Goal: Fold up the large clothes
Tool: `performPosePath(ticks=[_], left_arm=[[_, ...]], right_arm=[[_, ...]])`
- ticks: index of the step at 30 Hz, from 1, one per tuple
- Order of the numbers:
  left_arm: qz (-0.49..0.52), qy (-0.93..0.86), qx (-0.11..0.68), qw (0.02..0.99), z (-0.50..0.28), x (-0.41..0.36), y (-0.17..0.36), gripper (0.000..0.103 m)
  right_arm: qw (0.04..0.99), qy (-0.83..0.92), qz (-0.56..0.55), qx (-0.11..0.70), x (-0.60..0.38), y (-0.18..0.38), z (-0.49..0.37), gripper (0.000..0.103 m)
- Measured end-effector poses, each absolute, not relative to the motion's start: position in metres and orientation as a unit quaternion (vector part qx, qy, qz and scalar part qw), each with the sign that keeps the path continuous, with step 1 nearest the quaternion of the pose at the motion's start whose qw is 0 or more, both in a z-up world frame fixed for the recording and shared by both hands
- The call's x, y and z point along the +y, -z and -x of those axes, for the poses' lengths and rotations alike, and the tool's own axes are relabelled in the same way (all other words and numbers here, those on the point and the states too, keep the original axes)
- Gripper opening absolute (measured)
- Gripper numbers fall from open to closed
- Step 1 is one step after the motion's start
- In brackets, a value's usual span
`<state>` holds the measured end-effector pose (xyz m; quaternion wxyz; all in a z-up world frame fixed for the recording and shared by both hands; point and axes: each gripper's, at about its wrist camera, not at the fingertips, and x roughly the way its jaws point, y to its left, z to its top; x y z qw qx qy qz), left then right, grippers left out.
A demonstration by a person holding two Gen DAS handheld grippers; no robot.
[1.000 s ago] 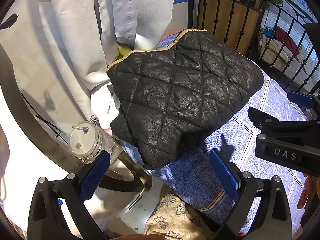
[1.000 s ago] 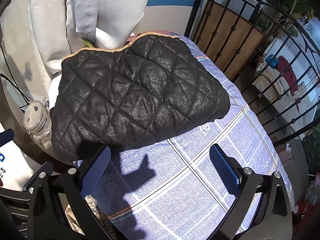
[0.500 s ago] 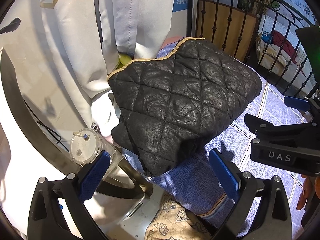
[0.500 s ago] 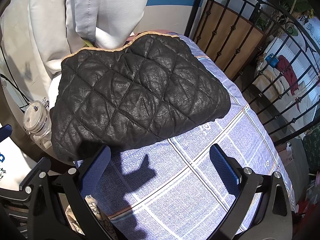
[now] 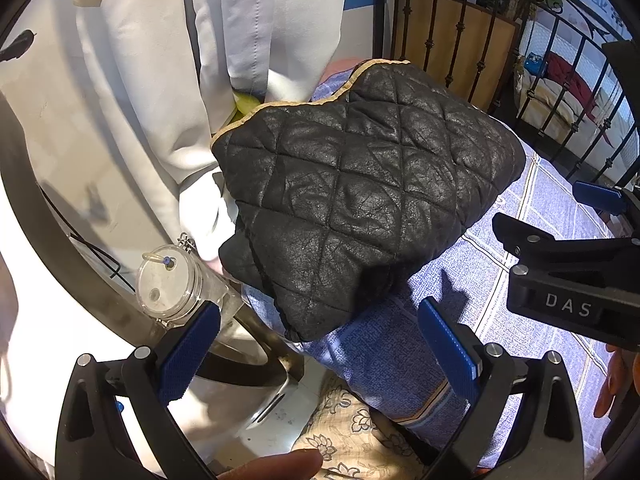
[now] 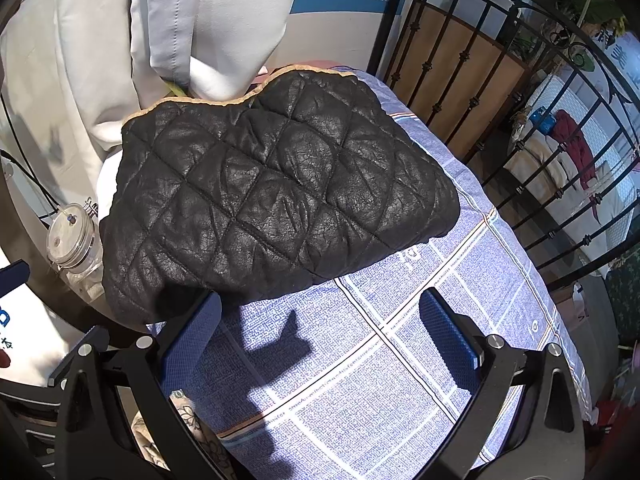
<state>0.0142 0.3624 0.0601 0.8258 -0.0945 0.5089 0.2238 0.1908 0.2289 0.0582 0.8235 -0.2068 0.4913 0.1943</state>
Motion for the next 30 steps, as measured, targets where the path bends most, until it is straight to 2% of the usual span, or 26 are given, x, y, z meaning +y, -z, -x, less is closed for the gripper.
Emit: performPosePath(ticks=[30], left_arm=[[0.090, -0.224, 0.508, 0.827, -0.0182, 0.3625, -0.0600, 0.097]], right_arm=[[0.825, -0.191, 0.204, 0.491, 0.2276, -0.0599, -0.1943, 0.098]])
